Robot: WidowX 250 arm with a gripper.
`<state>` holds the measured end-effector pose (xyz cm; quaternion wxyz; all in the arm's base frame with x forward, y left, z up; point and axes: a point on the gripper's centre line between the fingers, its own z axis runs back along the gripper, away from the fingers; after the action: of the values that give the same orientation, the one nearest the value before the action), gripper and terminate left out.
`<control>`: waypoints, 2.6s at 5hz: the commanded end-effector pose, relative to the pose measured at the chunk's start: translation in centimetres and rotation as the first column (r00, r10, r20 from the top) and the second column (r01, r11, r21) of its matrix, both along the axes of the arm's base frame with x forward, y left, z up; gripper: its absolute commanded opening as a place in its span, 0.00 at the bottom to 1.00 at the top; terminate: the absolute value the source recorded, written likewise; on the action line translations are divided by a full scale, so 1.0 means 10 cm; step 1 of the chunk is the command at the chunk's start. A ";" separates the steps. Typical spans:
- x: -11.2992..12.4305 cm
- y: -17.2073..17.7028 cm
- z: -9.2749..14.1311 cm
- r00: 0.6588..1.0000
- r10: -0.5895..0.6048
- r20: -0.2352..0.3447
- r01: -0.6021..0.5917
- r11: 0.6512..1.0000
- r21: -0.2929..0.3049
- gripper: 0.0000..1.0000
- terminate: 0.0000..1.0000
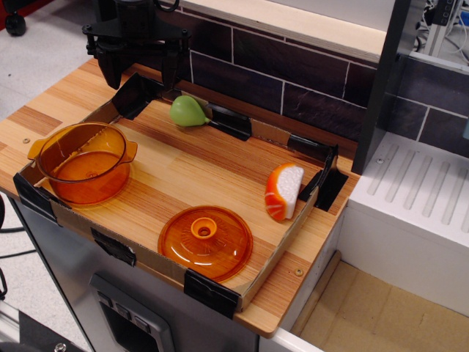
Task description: Put sushi in pot
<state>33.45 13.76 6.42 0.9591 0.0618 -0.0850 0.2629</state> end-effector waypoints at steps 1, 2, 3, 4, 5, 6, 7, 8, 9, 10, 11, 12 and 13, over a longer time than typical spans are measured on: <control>0.00 0.00 0.00 1.000 0.000 0.000 0.000 1.000 0.000 1.00 0.00; -0.07 -0.35 0.17 1.000 -0.026 -0.010 0.026 0.998 -0.049 1.00 0.00; -0.11 -0.60 0.19 0.999 -0.044 -0.028 0.041 0.996 -0.076 1.00 0.00; -0.15 -0.82 0.09 0.997 -0.069 -0.041 0.066 0.995 -0.070 1.00 0.00; -0.23 -1.11 -0.09 0.993 -0.109 -0.045 0.107 0.993 -0.046 1.00 0.00; -0.31 -1.31 -0.12 0.987 -0.158 -0.022 0.157 0.986 -0.060 1.00 0.00; -0.34 -1.42 -0.08 0.985 -0.173 -0.015 0.172 0.983 -0.067 1.00 0.00; -0.35 -1.48 -0.08 0.985 -0.174 -0.017 0.173 0.982 -0.075 1.00 0.00; -0.31 -1.53 -0.15 0.985 -0.168 -0.032 0.165 0.983 -0.076 1.00 0.00; -0.28 -1.58 -0.13 0.984 -0.174 -0.021 0.172 0.981 -0.084 1.00 0.00; -0.26 -1.64 -0.18 0.983 -0.180 -0.021 0.178 0.980 -0.091 1.00 0.00; -0.22 -1.69 -0.27 0.984 -0.177 -0.018 0.175 0.980 -0.091 1.00 0.00; -0.18 -1.76 -0.38 0.984 -0.179 -0.022 0.177 0.980 -0.086 1.00 0.00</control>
<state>31.04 -3.76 1.45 0.9823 0.0244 -0.0417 0.1809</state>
